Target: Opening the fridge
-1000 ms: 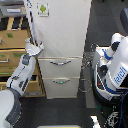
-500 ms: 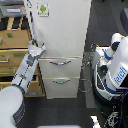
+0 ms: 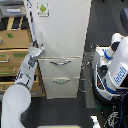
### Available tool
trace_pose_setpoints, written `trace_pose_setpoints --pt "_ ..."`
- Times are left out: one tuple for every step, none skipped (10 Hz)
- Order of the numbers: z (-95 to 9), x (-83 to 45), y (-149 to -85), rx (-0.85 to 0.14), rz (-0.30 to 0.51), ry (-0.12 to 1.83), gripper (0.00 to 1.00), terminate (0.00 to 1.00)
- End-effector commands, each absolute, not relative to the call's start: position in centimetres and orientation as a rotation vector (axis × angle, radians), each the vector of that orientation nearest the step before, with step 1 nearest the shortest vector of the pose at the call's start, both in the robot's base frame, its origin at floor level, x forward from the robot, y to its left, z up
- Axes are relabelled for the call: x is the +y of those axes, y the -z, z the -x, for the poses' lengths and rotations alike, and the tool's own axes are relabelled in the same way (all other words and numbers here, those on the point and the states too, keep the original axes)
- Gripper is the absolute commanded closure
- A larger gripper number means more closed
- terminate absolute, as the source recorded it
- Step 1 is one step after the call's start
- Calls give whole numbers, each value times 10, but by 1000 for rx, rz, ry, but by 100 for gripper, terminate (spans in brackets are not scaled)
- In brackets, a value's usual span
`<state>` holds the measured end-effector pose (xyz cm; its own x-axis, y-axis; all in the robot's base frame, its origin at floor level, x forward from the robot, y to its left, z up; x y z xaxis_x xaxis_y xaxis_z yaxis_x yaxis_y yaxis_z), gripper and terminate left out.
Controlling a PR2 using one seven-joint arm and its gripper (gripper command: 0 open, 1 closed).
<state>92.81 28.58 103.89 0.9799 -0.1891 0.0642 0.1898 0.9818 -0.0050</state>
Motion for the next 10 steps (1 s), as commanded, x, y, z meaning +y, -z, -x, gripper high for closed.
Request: trace_pose_setpoints --pt "-932 297 -1033 -54 55 187 100 0" --pt "-930 296 -1032 -52 50 194 100 0" --pt "-930 295 -1031 -52 45 200 100 0" --pt "-931 296 -1031 -51 41 198 100 0" --pt "-931 296 -1031 -52 40 198 100 0" --pt "-930 294 -1032 -51 42 204 100 0" --pt "-929 295 -1033 -52 39 202 100 0" --pt "-928 296 -1034 -53 38 203 100 0" --pt "-927 295 -1035 -51 37 205 100 0" --pt "-926 294 -1034 -47 37 210 100 0"
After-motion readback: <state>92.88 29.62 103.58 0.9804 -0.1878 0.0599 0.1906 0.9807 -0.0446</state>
